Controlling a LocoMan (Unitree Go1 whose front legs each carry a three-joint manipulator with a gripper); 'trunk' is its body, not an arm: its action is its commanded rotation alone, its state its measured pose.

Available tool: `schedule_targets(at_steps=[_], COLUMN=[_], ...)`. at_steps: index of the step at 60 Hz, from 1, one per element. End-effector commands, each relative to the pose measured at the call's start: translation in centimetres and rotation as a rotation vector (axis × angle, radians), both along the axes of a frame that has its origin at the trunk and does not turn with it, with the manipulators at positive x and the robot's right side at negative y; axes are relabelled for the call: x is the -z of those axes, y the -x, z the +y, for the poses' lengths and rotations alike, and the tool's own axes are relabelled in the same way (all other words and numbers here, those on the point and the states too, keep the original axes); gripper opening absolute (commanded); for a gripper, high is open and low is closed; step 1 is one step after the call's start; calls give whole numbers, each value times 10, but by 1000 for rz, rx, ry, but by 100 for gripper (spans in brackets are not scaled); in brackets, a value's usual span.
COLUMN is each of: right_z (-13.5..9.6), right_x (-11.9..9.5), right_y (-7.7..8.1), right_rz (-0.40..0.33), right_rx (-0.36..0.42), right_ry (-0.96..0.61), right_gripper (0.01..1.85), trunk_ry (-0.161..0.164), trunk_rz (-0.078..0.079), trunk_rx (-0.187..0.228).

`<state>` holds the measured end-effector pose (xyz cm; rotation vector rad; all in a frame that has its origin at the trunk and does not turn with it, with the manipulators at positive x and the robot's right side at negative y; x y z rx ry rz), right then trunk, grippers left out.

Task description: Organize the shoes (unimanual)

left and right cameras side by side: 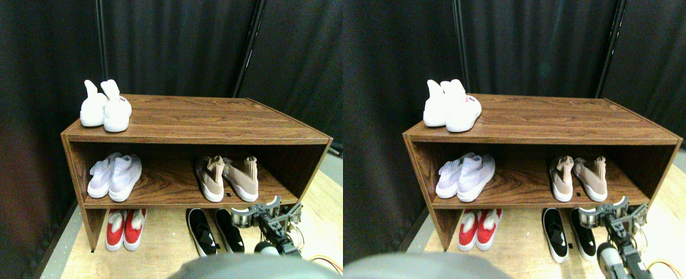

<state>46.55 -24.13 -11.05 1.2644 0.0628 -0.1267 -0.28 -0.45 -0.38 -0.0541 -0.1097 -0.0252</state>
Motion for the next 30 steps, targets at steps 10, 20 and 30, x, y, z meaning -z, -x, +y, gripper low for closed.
schedule_targets(at_steps=[10,20,30], right_z=[-4,-14,-25], right_x=[-24,-41,-59], right_y=[33,53,73], right_rz=[-41,-80,-144], right_rx=[-14,-39,-66], right_ry=[3,3,46], right_gripper=[164,164,164], trunk_ry=[5,4,4], trunk_rz=[0,-2,-5], trunk_rx=[9,10,12])
